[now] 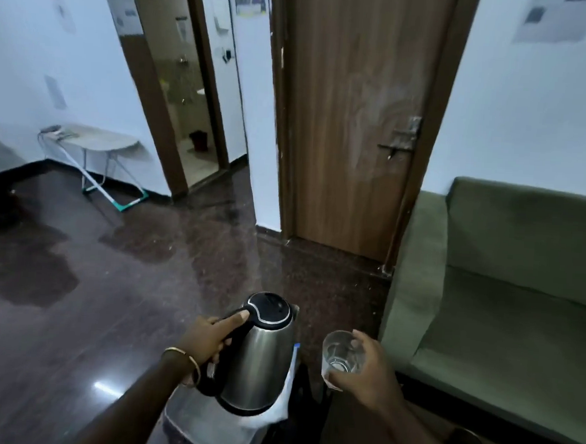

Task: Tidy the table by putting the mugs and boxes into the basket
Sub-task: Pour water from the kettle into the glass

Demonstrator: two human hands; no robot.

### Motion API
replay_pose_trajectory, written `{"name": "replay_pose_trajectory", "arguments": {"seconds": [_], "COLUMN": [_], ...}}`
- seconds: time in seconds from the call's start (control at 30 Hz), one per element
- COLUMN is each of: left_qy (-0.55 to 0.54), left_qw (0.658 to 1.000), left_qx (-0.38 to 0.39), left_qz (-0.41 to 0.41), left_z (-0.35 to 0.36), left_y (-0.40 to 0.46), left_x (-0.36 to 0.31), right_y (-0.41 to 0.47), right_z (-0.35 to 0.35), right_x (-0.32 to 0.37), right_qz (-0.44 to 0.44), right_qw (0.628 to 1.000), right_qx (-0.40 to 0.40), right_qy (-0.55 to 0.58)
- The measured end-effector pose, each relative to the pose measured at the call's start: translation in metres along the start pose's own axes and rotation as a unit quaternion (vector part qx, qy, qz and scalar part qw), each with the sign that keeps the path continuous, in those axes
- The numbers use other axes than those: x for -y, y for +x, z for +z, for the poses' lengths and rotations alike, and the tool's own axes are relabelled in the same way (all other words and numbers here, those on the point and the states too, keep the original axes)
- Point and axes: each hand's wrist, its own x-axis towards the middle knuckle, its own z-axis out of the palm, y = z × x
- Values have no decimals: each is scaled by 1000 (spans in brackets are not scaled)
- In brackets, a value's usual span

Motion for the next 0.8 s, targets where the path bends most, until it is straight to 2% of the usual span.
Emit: {"name": "replay_pose_trajectory", "arguments": {"seconds": [0.17, 0.37, 0.8], "left_qy": [25, 104, 293], "left_qw": [998, 982, 896], "left_qx": [36, 135, 292], "left_qz": [38, 85, 160], "left_z": [40, 86, 132], "left_y": [-28, -43, -28], "left_x": [-58, -112, -182], "right_y": [-28, -48, -63], "right_z": [-53, -101, -104], "right_x": [5, 9, 11], "right_qz": [25, 28, 56], "right_qw": [999, 995, 977], "right_qx": [-26, -95, -197], "right_qy": [24, -10, -54]}}
